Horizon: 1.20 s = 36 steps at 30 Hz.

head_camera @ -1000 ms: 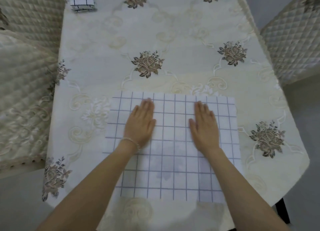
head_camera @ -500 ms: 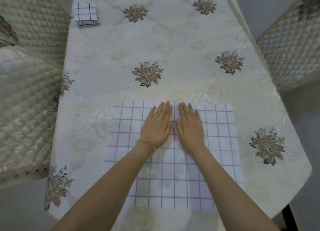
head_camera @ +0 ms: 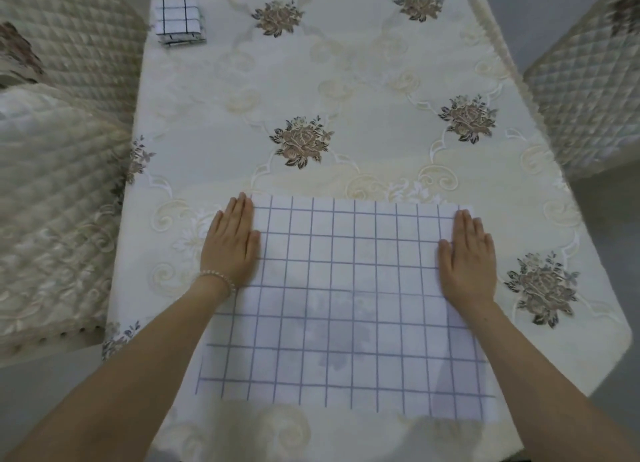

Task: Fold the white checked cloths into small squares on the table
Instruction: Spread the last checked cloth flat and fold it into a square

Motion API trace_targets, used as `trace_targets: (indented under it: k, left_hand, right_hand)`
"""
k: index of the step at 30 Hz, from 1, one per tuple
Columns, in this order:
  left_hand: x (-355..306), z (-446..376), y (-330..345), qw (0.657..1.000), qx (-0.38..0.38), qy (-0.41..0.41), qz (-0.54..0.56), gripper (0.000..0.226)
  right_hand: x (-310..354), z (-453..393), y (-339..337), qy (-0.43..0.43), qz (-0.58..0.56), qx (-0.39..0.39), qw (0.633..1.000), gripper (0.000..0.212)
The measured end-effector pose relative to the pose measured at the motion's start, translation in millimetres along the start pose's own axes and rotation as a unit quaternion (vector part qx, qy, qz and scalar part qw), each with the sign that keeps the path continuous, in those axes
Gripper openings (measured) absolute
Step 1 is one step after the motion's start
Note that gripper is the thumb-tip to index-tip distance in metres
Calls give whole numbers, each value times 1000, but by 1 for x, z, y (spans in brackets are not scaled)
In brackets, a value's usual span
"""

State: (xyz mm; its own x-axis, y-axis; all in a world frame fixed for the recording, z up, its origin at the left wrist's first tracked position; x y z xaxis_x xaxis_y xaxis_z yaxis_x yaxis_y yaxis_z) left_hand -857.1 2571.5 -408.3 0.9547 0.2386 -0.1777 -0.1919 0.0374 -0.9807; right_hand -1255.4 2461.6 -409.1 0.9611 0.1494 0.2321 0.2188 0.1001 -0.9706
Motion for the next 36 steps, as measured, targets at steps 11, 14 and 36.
trace_targets:
  k: [11,14,36]
  left_hand:
    - [-80,103,0,996,11,86,22,60]
    - [-95,131,19,996,16,88,12,60]
    - [-1,214,-5,913,49,-392,107,75]
  right_hand:
    - [117,116,19,-135,-43,37,989,59]
    - [139,152,40,-159,-43,49,985,58]
    - [139,159,43,-150,-23,61,986,61]
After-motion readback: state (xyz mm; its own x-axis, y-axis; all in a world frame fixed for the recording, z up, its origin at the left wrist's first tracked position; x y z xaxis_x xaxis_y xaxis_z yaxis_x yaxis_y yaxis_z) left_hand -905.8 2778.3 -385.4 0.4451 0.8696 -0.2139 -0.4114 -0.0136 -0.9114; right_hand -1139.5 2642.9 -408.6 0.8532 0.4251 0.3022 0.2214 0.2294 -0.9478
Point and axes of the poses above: each hand's wrist, its own z-axis away from the middle knuckle, its own y-axis out of the palm, x = y × z, the point moved 10 cm from there along -z, towards the middle knuckle
